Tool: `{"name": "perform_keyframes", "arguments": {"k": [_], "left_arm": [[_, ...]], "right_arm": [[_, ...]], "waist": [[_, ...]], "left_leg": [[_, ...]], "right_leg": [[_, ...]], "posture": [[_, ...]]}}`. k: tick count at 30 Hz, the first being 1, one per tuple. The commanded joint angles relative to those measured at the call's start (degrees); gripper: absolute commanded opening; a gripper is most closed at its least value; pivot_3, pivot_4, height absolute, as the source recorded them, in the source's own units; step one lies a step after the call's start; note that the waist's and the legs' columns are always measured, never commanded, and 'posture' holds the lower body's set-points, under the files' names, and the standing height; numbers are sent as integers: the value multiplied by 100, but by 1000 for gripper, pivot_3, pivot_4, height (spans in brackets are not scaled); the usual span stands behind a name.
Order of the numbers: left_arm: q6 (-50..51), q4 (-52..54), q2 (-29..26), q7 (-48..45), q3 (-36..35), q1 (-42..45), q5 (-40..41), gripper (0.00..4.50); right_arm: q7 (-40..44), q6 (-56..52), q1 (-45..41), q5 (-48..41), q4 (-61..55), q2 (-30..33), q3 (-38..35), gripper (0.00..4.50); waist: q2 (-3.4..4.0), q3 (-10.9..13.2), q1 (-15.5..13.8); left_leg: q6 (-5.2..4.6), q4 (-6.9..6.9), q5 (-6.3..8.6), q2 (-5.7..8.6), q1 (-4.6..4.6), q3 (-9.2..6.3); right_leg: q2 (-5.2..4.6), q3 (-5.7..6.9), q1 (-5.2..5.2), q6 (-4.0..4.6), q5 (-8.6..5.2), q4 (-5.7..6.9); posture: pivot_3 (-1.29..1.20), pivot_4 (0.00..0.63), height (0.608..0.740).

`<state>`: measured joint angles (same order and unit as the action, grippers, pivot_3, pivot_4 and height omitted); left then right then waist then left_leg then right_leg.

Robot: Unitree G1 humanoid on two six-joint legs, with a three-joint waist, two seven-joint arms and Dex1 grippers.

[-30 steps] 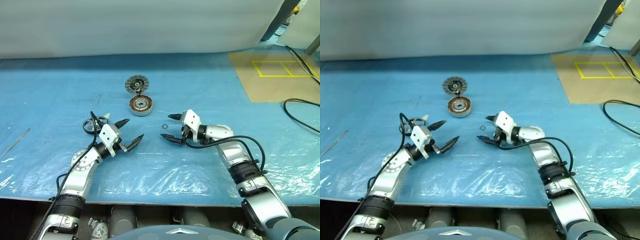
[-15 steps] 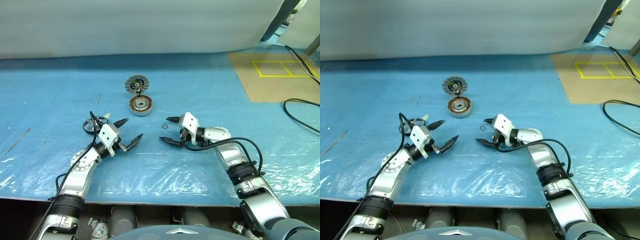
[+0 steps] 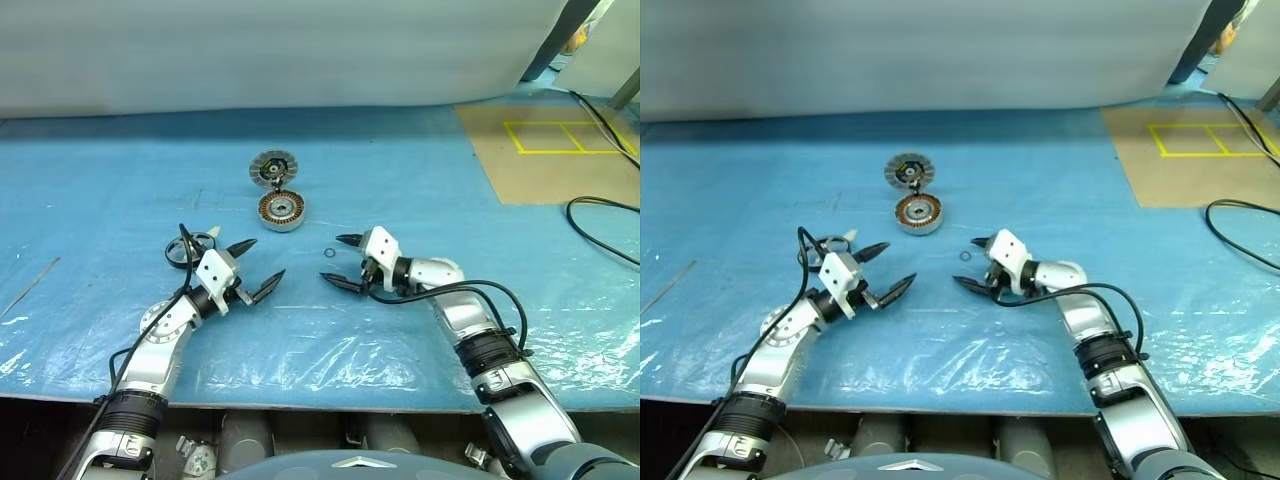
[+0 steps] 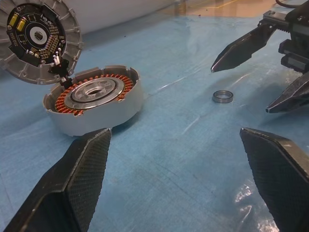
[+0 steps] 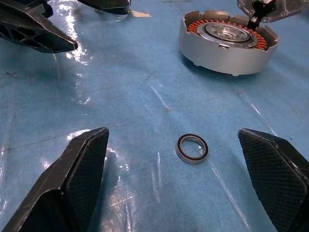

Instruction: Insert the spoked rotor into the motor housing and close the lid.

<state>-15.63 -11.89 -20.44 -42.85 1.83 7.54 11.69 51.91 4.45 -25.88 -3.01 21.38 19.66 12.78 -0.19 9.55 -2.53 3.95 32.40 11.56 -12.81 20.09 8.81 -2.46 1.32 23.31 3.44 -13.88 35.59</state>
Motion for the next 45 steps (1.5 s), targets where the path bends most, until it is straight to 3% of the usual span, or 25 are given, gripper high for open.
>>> {"name": "perform_keyframes", "arguments": {"k": [1, 9, 15, 31, 37, 45], "left_arm": [[-119, 129, 0, -15, -79, -16, 84, 4500], [-150, 25, -74, -168, -131, 40, 150, 4500], [-119, 67, -189, -289, -223, 18, 257, 4500], [-19, 565, -153, 13, -275, -516, 211, 4500], [2, 734, -88, 195, -220, -692, 159, 4500], [7, 889, -19, 404, -215, -881, 92, 4500]], "right_arm": [[13, -35, -23, -177, -307, 25, -157, 4485], [-177, -319, 53, -147, -552, -38, -168, 4485], [-305, -728, -602, 68, -451, -335, 91, 4485], [226, -176, -3837, 1178, 3419, -1249, 881, 4485], [238, 154, -4603, 1642, 4517, -1447, 1013, 4485], [69, 399, -4967, 2083, 5136, -1690, 1066, 4485]], "waist": [[0, 0, 0], [0, 0, 0], [1, 0, 23], [4, 2, 21], [6, 4, 20], [6, 4, 19]], "left_leg": [[0, 0, 0, 0, 0, 0], [0, 0, 0, 0, 0, 0], [1, -1, 0, -1, -3, 0], [4, -8, -1, -3, 8, 1], [3, -6, -1, -6, 12, 2], [0, 1, -2, -10, 39, 9]], "right_leg": [[0, 0, 0, 0, 0, 0], [0, 0, 0, 0, 0, 0], [1, 0, 1, 0, 0, 3], [0, 5, 17, 4, 0, 13], [0, 6, 26, 7, -1, 17], [0, 7, 64, 15, -4, 37]], "posture": [[0, 150, 740], [0, 150, 740], [0, 150, 740], [0, 150, 740], [0, 150, 740], [0, 150, 740]]}}
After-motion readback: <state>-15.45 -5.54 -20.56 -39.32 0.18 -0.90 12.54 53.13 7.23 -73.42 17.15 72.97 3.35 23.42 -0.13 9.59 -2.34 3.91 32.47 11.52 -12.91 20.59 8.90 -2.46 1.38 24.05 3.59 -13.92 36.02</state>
